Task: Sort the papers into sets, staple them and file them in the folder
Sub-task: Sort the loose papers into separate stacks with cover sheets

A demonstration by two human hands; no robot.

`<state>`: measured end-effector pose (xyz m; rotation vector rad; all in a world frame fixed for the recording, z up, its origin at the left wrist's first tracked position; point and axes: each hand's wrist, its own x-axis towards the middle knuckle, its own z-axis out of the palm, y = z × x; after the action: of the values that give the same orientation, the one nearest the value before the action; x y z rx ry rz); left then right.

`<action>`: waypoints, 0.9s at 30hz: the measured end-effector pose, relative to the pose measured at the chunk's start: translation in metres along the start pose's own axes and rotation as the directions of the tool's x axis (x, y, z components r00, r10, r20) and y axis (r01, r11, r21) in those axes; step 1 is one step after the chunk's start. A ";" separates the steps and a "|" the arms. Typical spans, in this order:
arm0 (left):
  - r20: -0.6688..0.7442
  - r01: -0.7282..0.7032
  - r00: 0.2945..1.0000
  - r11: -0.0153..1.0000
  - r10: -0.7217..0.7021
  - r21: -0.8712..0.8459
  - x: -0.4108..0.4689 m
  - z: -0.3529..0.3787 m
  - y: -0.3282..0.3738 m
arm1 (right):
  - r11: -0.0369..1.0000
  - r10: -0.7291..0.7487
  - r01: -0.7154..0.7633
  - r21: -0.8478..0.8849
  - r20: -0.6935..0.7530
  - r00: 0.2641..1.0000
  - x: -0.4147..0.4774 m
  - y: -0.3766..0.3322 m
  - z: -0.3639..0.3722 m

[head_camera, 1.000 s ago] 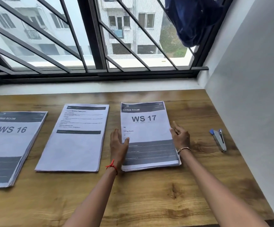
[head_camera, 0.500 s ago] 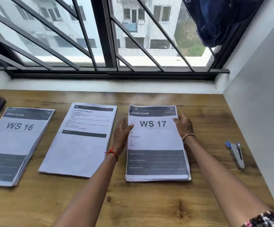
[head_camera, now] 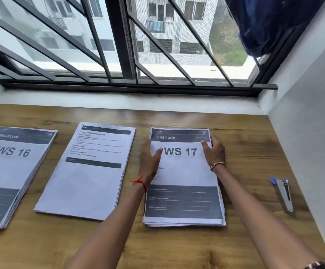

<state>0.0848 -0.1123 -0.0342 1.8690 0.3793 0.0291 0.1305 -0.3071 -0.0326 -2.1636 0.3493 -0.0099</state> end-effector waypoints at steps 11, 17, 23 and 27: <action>0.179 -0.193 0.976 0.859 0.121 0.474 0.005 0.007 -0.010 | 0.852 -0.360 0.469 -0.233 0.391 0.847 0.036 -0.049 0.054; 0.453 -0.439 0.882 0.584 0.132 0.683 -0.039 -0.010 -0.017 | 0.728 -0.337 0.584 -0.359 0.555 0.761 0.051 -0.081 0.091; 0.665 -0.659 0.731 0.412 0.154 0.629 -0.085 -0.044 -0.036 | 0.662 -0.351 0.621 -0.421 0.557 0.752 0.050 -0.093 0.106; 0.709 -0.679 0.693 0.451 0.131 0.580 -0.106 -0.062 -0.058 | 0.650 -0.324 0.616 -0.444 0.572 0.754 0.047 -0.094 0.111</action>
<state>-0.0422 -0.0684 -0.0498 2.7368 -0.6952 -0.4518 0.2138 -0.1792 -0.0268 -2.7507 -0.6107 0.3426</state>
